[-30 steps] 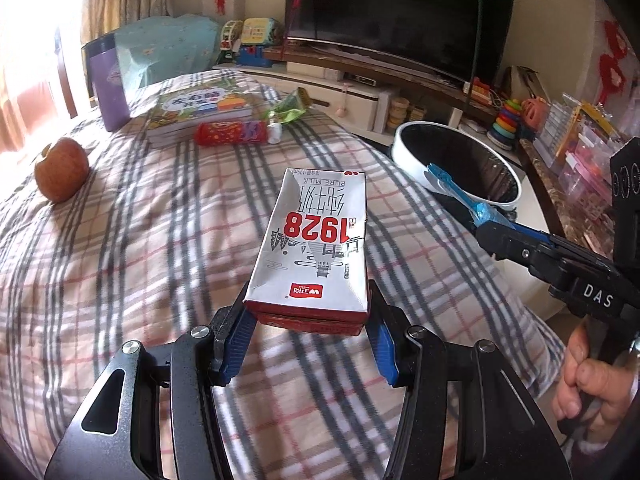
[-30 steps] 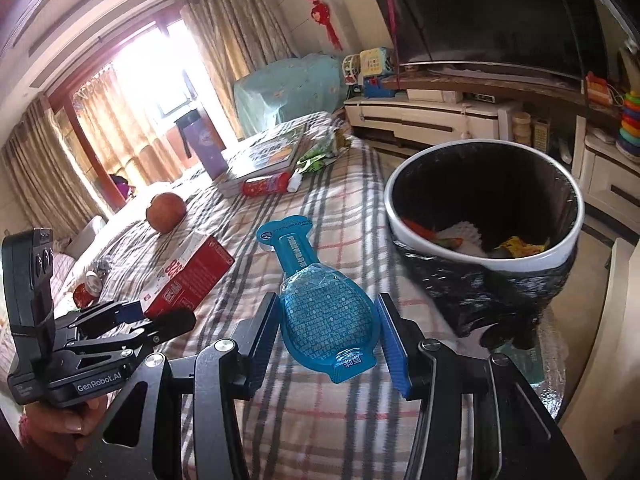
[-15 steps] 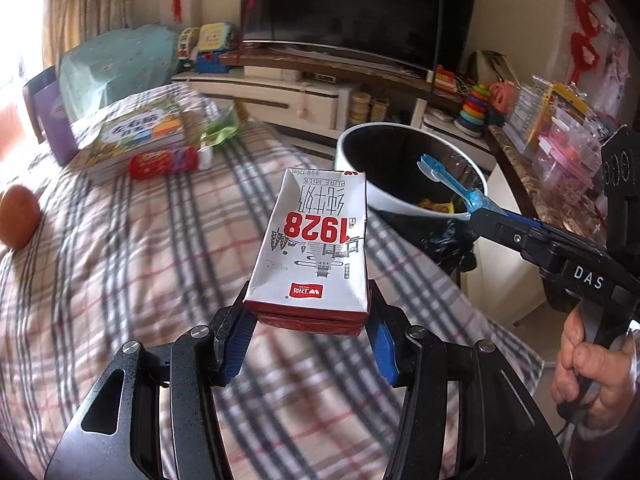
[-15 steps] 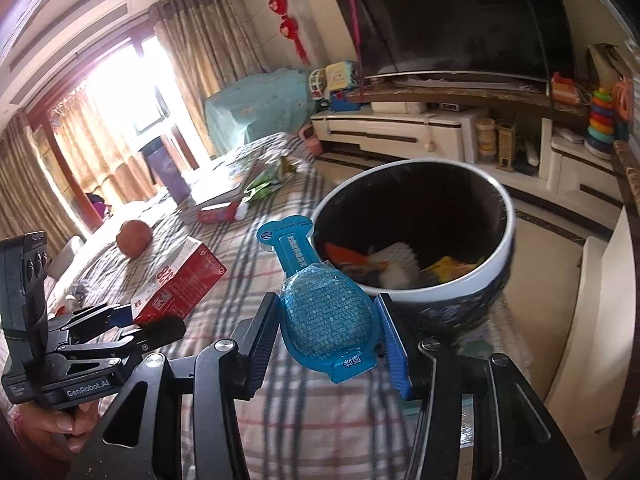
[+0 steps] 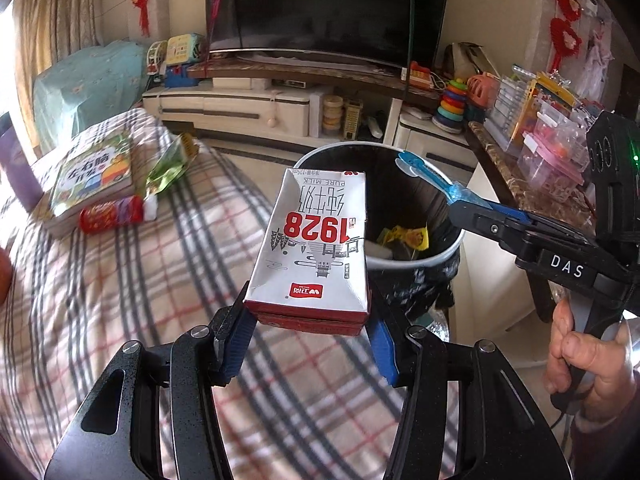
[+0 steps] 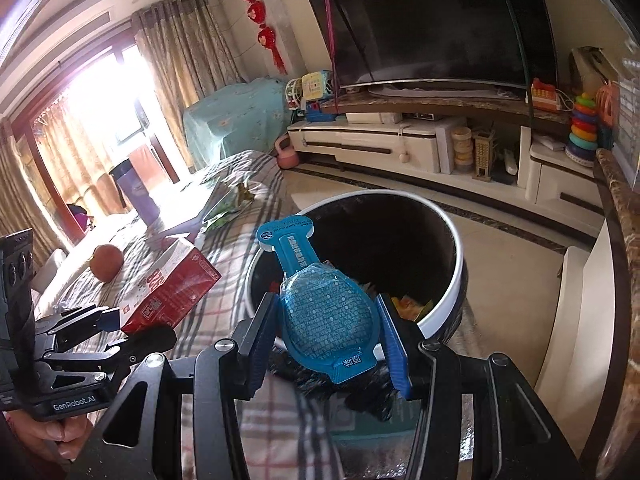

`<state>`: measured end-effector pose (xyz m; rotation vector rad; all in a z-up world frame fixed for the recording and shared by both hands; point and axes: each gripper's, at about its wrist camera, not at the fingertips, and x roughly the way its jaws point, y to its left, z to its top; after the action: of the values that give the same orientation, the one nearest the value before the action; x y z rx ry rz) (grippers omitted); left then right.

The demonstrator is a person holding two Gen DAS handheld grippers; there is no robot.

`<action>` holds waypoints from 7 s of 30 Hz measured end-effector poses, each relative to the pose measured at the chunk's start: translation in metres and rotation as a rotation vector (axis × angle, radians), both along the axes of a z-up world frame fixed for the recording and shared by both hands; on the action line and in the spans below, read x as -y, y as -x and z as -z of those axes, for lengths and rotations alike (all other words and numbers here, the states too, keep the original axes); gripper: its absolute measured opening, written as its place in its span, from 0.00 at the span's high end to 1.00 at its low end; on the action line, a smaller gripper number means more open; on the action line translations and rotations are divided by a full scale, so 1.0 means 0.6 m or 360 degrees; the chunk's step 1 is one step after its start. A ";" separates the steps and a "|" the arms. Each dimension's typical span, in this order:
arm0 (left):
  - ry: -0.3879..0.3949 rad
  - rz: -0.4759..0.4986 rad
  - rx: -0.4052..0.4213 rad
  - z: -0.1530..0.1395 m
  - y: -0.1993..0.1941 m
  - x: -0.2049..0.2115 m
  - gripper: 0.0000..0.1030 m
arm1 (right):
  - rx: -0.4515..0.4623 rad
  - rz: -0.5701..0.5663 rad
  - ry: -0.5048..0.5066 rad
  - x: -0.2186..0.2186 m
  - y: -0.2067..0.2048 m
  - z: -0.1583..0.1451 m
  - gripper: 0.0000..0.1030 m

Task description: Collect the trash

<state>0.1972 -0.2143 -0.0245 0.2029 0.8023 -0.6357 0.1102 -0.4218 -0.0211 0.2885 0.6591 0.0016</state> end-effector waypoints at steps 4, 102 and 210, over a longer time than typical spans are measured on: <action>0.0011 0.0012 -0.0014 -0.003 -0.018 0.020 0.51 | -0.0009 0.0013 0.0002 0.014 -0.013 0.002 0.52; 0.0201 -0.0416 0.0357 0.021 0.156 -0.191 0.07 | 0.0488 0.0323 0.0246 -0.139 0.186 -0.011 0.00; 0.0160 -0.0602 0.0537 0.011 0.215 -0.220 0.07 | 0.0529 0.0183 0.0352 -0.198 0.219 -0.009 0.00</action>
<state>0.0680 -0.0822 -0.0309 0.0601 0.4633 -0.2715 -0.0210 -0.3032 -0.0158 0.1081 0.3080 -0.1303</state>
